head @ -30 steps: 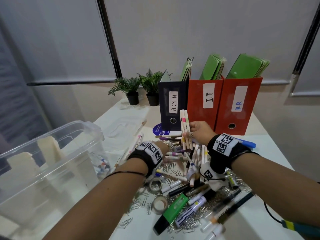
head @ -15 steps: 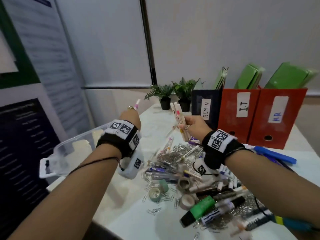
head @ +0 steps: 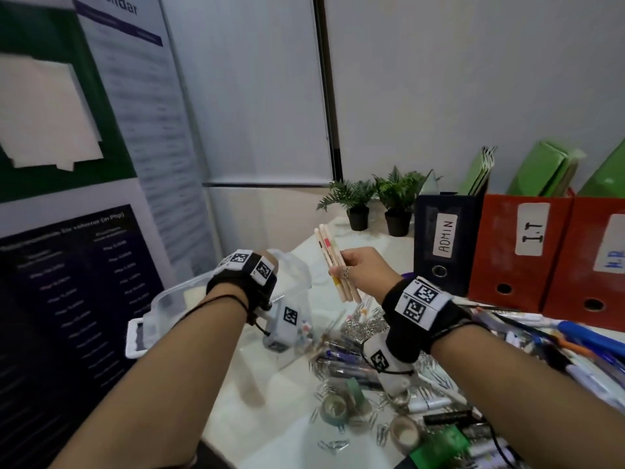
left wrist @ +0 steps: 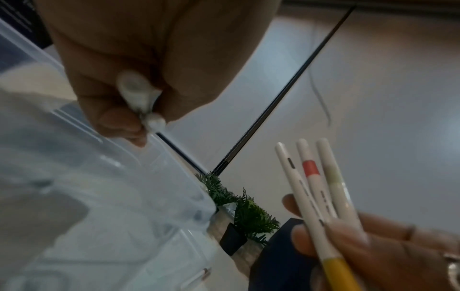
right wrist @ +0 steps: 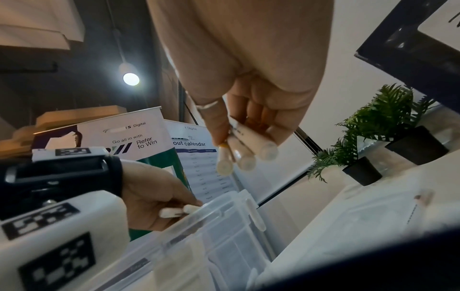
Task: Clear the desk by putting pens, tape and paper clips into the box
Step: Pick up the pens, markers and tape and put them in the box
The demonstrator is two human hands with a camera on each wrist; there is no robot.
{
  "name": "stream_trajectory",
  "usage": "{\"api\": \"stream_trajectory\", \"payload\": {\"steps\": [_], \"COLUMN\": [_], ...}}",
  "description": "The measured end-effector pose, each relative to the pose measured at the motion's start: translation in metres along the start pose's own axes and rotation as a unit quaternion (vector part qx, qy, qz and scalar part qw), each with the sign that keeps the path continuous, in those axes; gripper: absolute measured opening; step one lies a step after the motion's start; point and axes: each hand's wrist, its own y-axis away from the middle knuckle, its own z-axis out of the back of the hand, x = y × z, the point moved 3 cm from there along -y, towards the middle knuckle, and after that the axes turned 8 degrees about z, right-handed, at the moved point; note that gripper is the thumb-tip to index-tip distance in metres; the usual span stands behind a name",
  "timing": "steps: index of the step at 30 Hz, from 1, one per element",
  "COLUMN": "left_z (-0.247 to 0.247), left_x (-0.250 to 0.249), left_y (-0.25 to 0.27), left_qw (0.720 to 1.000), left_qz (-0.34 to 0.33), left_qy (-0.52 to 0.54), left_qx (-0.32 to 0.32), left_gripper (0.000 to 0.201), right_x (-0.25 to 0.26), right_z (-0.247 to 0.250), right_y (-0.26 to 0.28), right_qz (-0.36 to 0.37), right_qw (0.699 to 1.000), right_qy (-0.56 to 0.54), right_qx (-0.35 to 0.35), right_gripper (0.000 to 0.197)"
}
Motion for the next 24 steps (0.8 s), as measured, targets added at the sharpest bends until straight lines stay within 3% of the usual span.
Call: {"api": "stream_trajectory", "payload": {"steps": [3, 7, 10, 11, 13, 15, 17, 20, 24], "left_z": [0.003, 0.012, 0.016, 0.009, -0.007, -0.028, -0.035, -0.041, -0.046], "left_x": [-0.007, -0.01, 0.006, 0.011, 0.019, 0.027, 0.032, 0.039, 0.044], "left_y": [0.004, 0.014, 0.018, 0.02, 0.027, 0.029, 0.036, 0.043, 0.044], "left_qw": [0.998, 0.997, 0.979, 0.975, 0.977, 0.982, 0.975, 0.965, 0.96], "left_qz": [-0.052, -0.045, -0.003, 0.004, 0.002, 0.005, 0.006, 0.004, -0.013], "left_qy": [-0.036, 0.058, 0.204, 0.222, 0.212, 0.191, 0.222, 0.26, 0.278], "left_qx": [0.021, 0.014, -0.016, -0.022, -0.013, 0.007, -0.01, -0.013, -0.042], "left_gripper": [0.036, 0.037, 0.037, 0.042, 0.069, 0.1, 0.117, 0.122, 0.119], "right_x": [-0.003, -0.001, 0.013, 0.018, 0.031, 0.042, 0.049, 0.053, 0.052], "right_z": [-0.004, -0.009, -0.029, -0.039, -0.062, -0.081, -0.096, -0.105, -0.083], "right_y": [-0.007, -0.019, -0.032, -0.039, -0.051, -0.06, -0.064, -0.065, -0.058], "right_qz": [-0.009, -0.018, 0.004, 0.02, 0.05, 0.039, 0.011, -0.001, 0.044], "right_qw": [1.0, 0.999, 0.996, 0.994, 0.985, 0.97, 0.94, 0.923, 0.948], "right_qy": [0.002, 0.026, 0.081, 0.099, 0.154, 0.223, 0.308, 0.35, 0.306], "right_qx": [0.011, 0.027, 0.033, 0.04, 0.055, 0.089, 0.149, 0.161, 0.075], "right_gripper": [0.012, 0.016, 0.016, 0.015, 0.017, 0.017, 0.031, 0.042, 0.038]}}
